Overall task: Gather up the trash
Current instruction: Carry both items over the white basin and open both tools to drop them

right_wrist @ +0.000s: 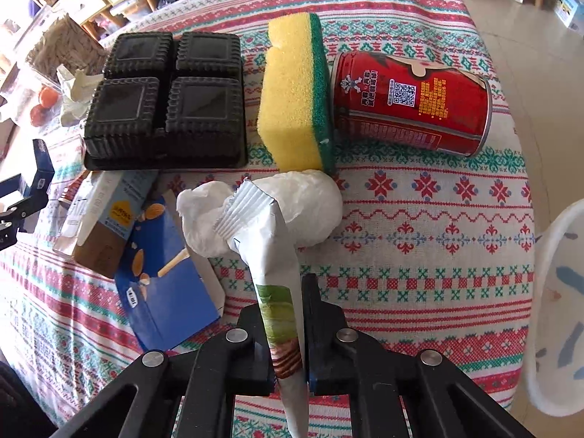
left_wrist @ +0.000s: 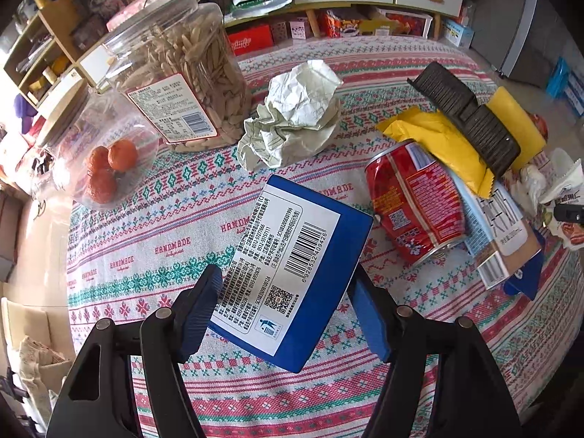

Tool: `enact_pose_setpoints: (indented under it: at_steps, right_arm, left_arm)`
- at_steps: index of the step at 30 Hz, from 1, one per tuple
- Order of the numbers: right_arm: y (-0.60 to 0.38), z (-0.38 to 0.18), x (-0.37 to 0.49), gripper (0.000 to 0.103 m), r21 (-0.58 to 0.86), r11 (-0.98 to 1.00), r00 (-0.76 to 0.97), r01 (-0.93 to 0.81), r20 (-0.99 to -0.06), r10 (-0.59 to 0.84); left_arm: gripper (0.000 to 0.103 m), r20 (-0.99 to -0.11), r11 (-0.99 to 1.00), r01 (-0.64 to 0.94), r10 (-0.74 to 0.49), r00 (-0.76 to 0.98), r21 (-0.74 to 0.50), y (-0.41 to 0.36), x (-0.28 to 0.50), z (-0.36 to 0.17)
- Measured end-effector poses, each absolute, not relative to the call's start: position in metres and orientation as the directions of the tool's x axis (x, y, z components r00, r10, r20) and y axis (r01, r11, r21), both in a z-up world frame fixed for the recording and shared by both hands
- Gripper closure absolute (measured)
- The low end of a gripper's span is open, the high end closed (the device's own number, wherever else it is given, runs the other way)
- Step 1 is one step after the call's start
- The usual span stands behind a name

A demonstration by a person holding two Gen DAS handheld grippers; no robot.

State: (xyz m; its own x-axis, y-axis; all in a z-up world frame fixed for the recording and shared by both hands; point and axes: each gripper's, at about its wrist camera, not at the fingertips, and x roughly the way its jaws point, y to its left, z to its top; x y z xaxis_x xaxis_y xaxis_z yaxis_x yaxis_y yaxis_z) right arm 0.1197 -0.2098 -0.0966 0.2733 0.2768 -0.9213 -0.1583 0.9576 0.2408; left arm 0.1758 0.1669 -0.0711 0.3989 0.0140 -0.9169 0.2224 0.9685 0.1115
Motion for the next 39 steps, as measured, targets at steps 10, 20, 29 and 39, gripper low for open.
enact_pose_setpoints:
  at_steps: [10, 20, 29, 39]
  right_arm:
    - [-0.224, -0.077, 0.101, 0.095, 0.271, 0.95, 0.323, -0.153, -0.895, 0.307]
    - [-0.266, -0.044, 0.085, 0.094, 0.316, 0.945, 0.424, -0.082, -0.847, 0.32]
    - [-0.343, -0.025, 0.064, 0.094, 0.345, 0.936, 0.497, 0.073, -0.826, 0.265]
    - [-0.451, -0.037, 0.061, 0.089, 0.344, 0.851, 0.488, 0.396, -0.864, 0.123]
  left_arm:
    - [0.031, -0.888, 0.984, 0.176, -0.068, 0.455, 0.015, 0.136, 0.129, -0.007]
    - [0.03, -0.818, 0.942, 0.305, -0.285, 0.5, -0.141, 0.013, 0.085, 0.039]
    - [0.03, -0.825, 0.866, 0.442, -0.418, 0.38, -0.235, -0.119, 0.064, 0.012]
    - [0.03, -0.799, 0.763, 0.502, -0.564, 0.209, -0.408, -0.267, 0.087, -0.034]
